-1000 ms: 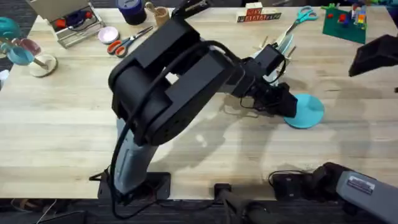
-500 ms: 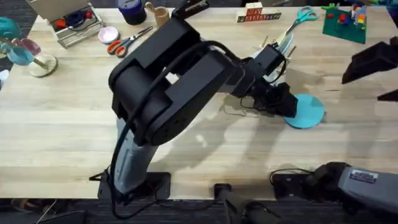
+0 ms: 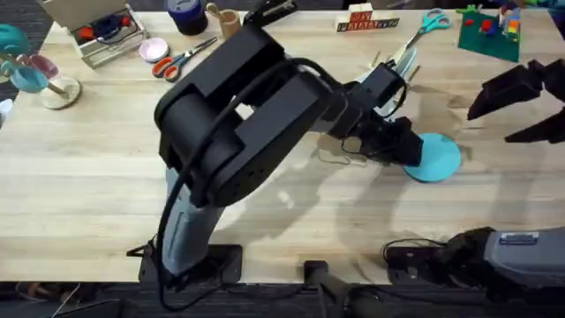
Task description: Pick up the plates from the table one by one and place each into a slot on the dish rack.
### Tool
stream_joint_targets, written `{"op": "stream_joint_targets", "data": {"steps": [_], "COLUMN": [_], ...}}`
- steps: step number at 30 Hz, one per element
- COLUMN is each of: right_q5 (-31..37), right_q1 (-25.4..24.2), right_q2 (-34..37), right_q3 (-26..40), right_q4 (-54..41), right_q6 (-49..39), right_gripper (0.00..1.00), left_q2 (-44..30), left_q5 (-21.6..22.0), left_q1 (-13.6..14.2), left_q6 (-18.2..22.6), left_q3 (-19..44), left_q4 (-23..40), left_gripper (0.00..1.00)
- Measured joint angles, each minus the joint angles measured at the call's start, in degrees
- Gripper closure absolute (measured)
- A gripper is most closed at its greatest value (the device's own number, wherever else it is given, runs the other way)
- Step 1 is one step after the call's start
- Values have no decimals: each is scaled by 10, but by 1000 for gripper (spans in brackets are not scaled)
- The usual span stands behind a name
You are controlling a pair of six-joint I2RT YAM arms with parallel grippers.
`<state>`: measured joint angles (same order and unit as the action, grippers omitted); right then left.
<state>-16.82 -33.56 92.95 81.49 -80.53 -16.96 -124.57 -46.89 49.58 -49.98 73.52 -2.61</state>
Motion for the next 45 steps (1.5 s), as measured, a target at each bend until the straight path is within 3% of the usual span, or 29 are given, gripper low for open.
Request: {"op": "stream_joint_targets", "data": {"steps": [19,29,45], "right_q5": [-2,-3,-76], "right_q1": [-18,-33,-46], "right_q2": [88,93,70], "right_q3": [-11,-80,-175], "right_q4": [44,121,227], "right_q6": [-117,-138,-147], "right_gripper": [6,6,6], "left_q2": [0,0,0], "left_q5": [2,2,2], "left_q1": [0,0,0], "left_q6": [0,0,0], "left_q3": [0,0,0], "left_q4": [-2,-2,-2], "left_gripper": [960,959,960]}}
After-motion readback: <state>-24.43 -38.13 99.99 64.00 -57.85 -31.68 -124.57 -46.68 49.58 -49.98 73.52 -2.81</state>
